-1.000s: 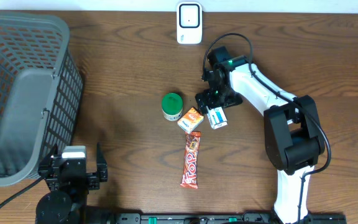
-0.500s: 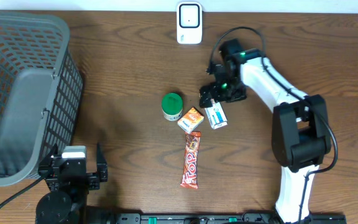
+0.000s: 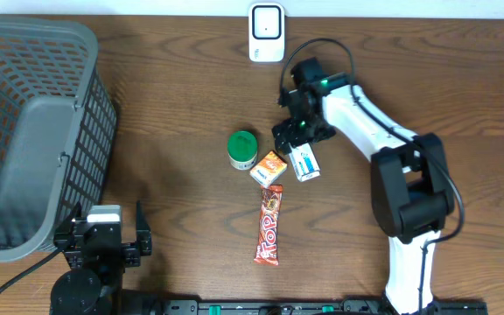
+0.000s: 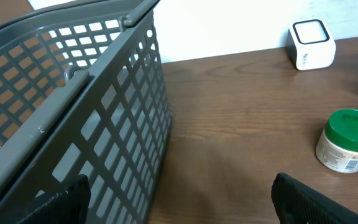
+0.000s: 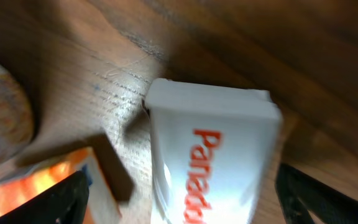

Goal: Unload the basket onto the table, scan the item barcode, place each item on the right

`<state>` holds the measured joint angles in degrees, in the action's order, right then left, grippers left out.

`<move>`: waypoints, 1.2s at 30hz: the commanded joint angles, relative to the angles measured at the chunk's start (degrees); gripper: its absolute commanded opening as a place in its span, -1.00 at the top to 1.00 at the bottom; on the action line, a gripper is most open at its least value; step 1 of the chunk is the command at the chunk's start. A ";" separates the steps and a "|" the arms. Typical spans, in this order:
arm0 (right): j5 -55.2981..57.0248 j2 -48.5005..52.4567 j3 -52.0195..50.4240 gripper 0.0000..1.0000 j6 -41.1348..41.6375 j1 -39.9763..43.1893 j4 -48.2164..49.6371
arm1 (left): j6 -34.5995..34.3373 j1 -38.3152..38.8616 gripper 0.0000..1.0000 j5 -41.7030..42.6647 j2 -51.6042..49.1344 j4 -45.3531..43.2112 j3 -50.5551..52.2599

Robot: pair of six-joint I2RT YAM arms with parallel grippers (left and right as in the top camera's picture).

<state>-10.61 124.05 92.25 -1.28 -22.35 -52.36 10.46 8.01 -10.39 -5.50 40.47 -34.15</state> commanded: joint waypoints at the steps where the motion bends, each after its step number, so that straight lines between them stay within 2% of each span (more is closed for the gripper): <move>1: 3.37 4.11 0.81 -0.68 1.51 -0.11 0.37 | -0.50 -0.22 -0.84 0.35 0.28 -0.15 0.13; 3: 3.41 5.49 0.81 -0.54 1.53 -0.09 0.26 | -0.50 -0.22 -0.84 0.35 0.28 -0.13 0.13; 6: 3.69 6.51 0.81 -0.18 1.66 -0.09 0.15 | -0.50 -0.22 -0.84 0.35 0.28 -0.15 0.13; 12: 3.65 5.95 1.97 0.30 1.66 -0.15 -0.46 | -0.50 -0.22 -0.84 0.35 0.28 -0.15 0.13; 17: 3.39 5.51 6.40 0.41 1.66 -0.15 -4.48 | -0.50 -0.22 -0.84 0.35 0.28 -0.13 0.13; 22: -1.51 5.49 13.40 0.46 1.05 -0.20 -12.92 | -0.50 -0.22 -0.84 0.35 0.28 -0.15 0.13; 31: -28.13 5.49 21.07 0.49 -11.58 0.72 -25.38 | -0.50 -0.22 -0.84 0.35 0.28 -0.15 0.13; 34: -33.11 5.49 21.22 0.49 -15.06 1.05 -27.43 | -0.50 -0.22 -0.84 0.35 0.28 -0.15 0.13; 36: -32.57 5.49 21.22 0.58 -16.37 1.05 -28.09 | -0.50 -0.22 -0.84 0.35 0.28 -0.15 0.13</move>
<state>-36.16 129.34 112.29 -12.25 -21.82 -79.90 10.46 8.01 -10.39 -5.50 40.49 -34.15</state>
